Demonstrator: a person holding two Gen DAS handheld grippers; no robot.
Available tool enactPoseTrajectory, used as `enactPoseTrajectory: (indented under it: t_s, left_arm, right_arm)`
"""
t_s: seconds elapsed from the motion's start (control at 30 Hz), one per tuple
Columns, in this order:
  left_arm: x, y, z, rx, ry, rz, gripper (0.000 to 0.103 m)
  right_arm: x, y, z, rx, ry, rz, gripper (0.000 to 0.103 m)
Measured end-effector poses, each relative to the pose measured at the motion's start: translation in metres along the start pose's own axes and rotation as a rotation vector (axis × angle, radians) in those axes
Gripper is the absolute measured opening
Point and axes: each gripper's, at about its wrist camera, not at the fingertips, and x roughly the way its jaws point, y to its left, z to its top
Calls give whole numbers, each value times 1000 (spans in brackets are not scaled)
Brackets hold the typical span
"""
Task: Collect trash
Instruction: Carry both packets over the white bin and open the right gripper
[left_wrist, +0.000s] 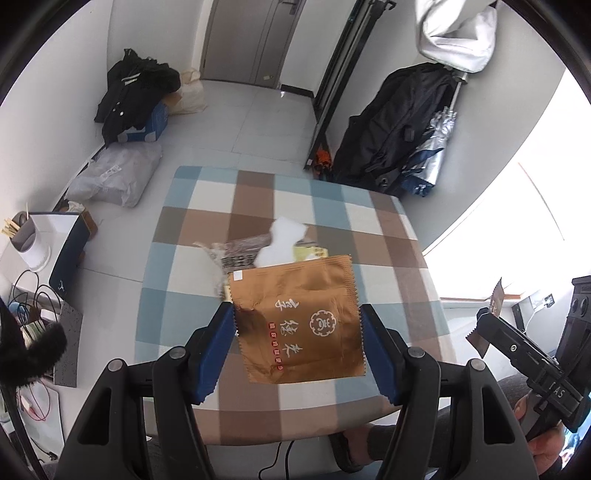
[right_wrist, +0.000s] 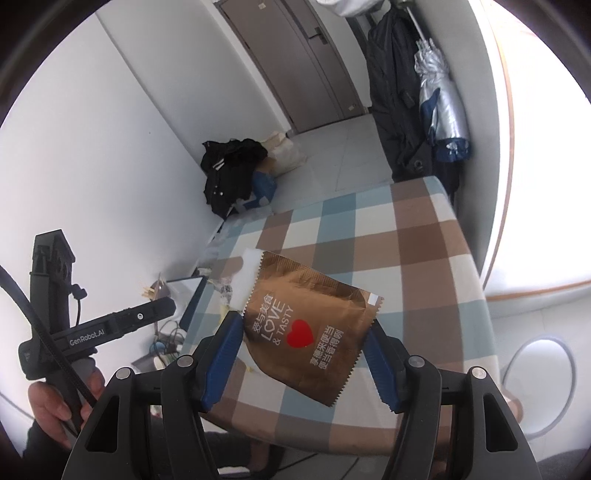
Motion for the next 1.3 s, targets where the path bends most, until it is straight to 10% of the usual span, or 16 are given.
enactPoseTrajectory:
  t_s: [0.77,1.3]
  left_arm:
    - [14,-211,18,270,-5,-233,63]
    - [120,-324,-10,403,274,-385,63]
  right_arm:
    - [-174,-108,30,84,-253,-152,65]
    - [-181,-256,-21,322,-180,-385,65]
